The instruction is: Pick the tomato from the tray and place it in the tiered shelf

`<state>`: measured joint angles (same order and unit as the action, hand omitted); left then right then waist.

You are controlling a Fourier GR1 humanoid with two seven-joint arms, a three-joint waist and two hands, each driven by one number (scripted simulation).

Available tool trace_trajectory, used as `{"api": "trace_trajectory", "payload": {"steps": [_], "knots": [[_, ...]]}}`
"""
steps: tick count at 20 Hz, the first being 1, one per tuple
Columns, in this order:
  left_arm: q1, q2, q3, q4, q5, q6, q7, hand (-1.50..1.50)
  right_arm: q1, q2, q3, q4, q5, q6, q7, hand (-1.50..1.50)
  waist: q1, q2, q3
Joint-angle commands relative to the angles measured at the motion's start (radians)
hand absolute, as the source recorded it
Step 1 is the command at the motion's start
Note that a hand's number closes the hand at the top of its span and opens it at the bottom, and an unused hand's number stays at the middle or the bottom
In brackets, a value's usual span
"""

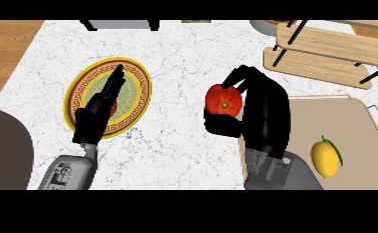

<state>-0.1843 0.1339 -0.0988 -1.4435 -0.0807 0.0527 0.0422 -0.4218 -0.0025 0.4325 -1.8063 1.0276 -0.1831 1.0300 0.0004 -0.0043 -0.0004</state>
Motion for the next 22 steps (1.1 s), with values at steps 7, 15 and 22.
{"api": "trace_trajectory", "payload": {"steps": [7,15,22], "knots": [[0.024,0.036,0.041,0.015,0.019,-0.045,-0.058,0.0,-0.189,-0.011,-0.13,-0.151,0.223,0.242,0.179,1.5,-0.003,0.002,-0.001],[0.006,0.001,0.02,-0.005,-0.009,-0.018,-0.015,0.0,-0.397,-0.047,-0.305,-0.105,0.287,0.38,0.144,1.5,0.0,0.002,-0.001],[0.062,-0.032,-0.018,-0.097,-0.019,-0.014,0.018,0.0,-0.491,-0.145,-0.502,-0.017,0.232,0.368,0.022,1.5,0.007,0.002,0.0]]}}
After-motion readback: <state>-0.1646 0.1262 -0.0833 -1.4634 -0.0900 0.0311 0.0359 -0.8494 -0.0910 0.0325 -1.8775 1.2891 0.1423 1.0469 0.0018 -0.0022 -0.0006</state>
